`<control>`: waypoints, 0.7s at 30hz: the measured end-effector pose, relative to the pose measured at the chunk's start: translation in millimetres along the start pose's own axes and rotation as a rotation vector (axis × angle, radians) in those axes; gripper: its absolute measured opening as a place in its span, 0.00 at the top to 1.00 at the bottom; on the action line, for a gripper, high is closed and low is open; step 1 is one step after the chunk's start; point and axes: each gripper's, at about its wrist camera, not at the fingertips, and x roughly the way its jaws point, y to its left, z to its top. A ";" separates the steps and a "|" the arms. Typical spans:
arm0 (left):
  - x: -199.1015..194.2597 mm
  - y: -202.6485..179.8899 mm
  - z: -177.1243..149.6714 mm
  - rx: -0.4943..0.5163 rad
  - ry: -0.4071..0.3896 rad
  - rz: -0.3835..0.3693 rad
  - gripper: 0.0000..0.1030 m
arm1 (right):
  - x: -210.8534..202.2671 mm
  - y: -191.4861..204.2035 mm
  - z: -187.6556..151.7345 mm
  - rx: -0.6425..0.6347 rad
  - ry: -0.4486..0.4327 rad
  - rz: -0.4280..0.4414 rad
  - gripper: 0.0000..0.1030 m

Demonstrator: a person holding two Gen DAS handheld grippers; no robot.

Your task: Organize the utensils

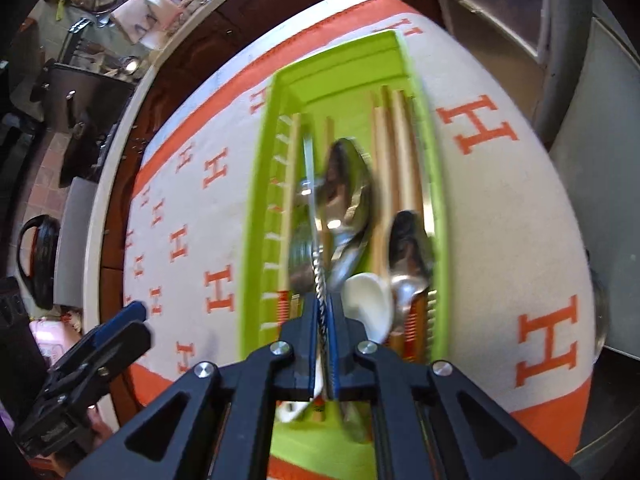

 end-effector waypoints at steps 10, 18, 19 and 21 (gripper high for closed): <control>-6.7 -0.9 -0.3 0.007 -0.014 0.005 0.45 | -0.3 25.9 -22.2 -0.067 0.047 -0.034 0.95; -32.4 -18.2 -6.2 0.083 -0.079 0.058 0.45 | -54.6 42.1 -37.5 -0.156 -0.111 -0.120 0.95; -38.0 -21.3 -7.8 0.093 -0.090 0.066 0.45 | -61.1 46.0 -40.7 -0.167 -0.128 -0.123 0.95; -47.3 -25.1 -10.5 0.103 -0.106 0.080 0.45 | -70.7 53.0 -45.6 -0.184 -0.159 -0.135 0.95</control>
